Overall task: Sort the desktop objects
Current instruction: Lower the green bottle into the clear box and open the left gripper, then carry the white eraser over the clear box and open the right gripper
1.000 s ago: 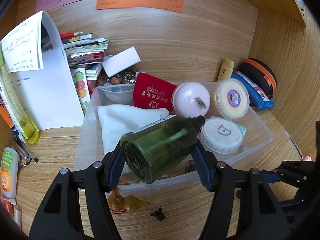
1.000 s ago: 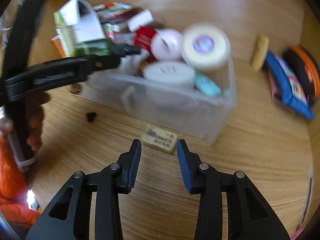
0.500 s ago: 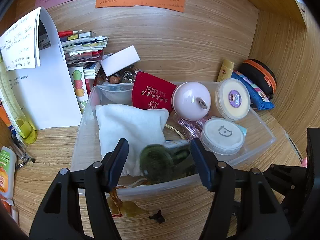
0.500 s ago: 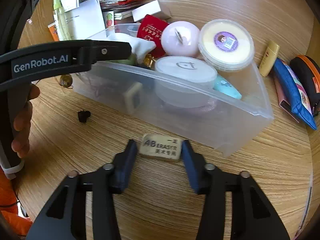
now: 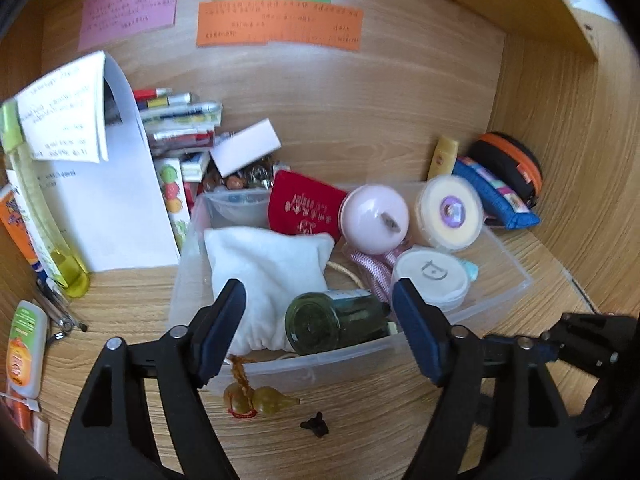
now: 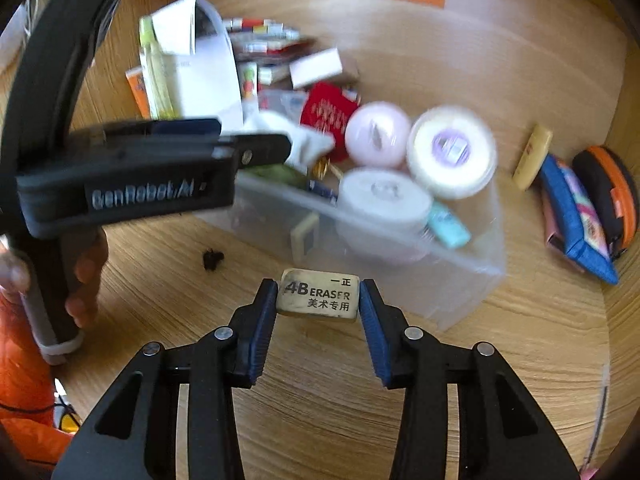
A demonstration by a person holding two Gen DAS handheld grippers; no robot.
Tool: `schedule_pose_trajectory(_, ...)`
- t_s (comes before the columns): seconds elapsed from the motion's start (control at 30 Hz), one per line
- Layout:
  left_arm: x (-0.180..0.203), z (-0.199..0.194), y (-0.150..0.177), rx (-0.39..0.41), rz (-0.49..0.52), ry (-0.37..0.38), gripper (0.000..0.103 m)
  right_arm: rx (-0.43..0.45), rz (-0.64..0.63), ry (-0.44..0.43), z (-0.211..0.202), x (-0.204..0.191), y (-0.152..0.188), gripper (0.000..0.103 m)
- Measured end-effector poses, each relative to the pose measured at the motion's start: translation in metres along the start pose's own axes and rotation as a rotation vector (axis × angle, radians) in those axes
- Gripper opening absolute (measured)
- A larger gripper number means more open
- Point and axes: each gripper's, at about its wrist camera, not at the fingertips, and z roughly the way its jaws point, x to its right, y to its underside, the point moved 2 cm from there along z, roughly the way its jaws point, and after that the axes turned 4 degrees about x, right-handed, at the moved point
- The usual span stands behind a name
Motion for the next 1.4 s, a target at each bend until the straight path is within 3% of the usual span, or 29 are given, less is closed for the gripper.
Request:
schedule_pose_trajectory(0.17,-0.006,-0.018,-0.003,0.056,0.003,-0.027,0.089,0.064,0.014,-0.007,-0.022,0.004,-0.016,0.038)
schedule_pose_trajectory(0.53,-0.055,-0.041,0.002,0.077,-0.072,-0.113,0.095,0.11,0.015,-0.001,0.001,0.003,-0.057,0.038)
schedule_pose_trajectory(0.73,-0.08,-0.038,0.016,0.031,-0.121,-0.131,0.095,0.088,0.003,0.006,0.028,0.0,-0.073,0.038)
schedule_pose_trajectory(0.97,-0.087,-0.04,0.036,-0.01,-0.097,-0.133,0.096,0.039,0.013,0.005,0.057,0.0,-0.082,0.038)
schedule_pose_trajectory(1.17,-0.082,-0.04,0.045,-0.033,-0.065,-0.102,0.096,0.021,0.006,0.006,0.071,-0.008,-0.087,0.039)
schedule_pose_trajectory(1.4,-0.071,-0.021,0.057,-0.113,-0.07,-0.042,0.096,0.014,-0.02,0.015,0.077,-0.018,-0.09,0.039)
